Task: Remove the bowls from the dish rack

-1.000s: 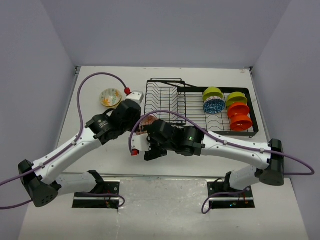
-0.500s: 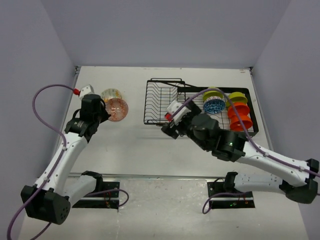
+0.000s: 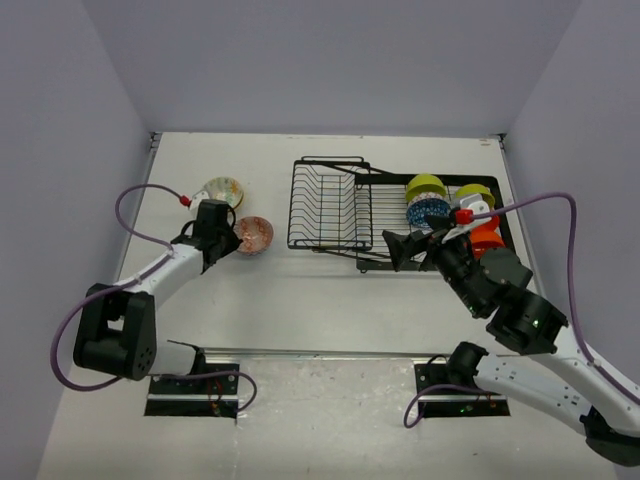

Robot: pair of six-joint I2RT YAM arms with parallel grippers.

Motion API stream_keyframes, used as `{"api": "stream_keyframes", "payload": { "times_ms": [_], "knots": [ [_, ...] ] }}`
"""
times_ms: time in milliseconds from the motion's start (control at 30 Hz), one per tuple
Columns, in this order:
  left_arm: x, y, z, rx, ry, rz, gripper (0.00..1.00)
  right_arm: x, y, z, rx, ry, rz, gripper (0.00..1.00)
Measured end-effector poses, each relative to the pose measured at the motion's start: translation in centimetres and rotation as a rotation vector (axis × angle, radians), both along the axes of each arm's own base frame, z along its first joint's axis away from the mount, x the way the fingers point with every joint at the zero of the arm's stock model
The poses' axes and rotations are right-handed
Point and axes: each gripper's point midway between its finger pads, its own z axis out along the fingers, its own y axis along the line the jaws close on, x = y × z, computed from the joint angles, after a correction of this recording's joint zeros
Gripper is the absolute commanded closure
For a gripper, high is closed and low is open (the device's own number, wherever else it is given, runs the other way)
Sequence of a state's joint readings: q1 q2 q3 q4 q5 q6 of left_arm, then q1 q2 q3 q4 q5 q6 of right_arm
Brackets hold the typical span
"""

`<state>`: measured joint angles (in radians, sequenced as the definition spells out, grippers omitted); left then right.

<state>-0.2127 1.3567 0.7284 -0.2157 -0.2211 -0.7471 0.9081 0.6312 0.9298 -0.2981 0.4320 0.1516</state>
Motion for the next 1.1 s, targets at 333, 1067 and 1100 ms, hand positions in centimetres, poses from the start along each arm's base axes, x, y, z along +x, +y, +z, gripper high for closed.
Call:
{"api": "stream_keyframes", "payload": {
  "times_ms": [333, 1067, 1100],
  "knots": [
    [1.4, 0.5, -2.1, 0.018, -0.060, 0.032, 1.00, -0.1, -0.1, -3.5, 0.014, 0.091, -0.016, 0.01],
    [0.1, 0.9, 6.5, -0.037, -0.285, 0.052, 0.00, 7.3, -6.5, -6.9, 0.330, 0.264, -0.374, 0.01],
    [-0.3, 1.0, 7.5, -0.037, -0.296, 0.049, 0.00, 8.0, -6.9, -7.5, 0.366, 0.288, -0.396, 0.01]
  ]
}}
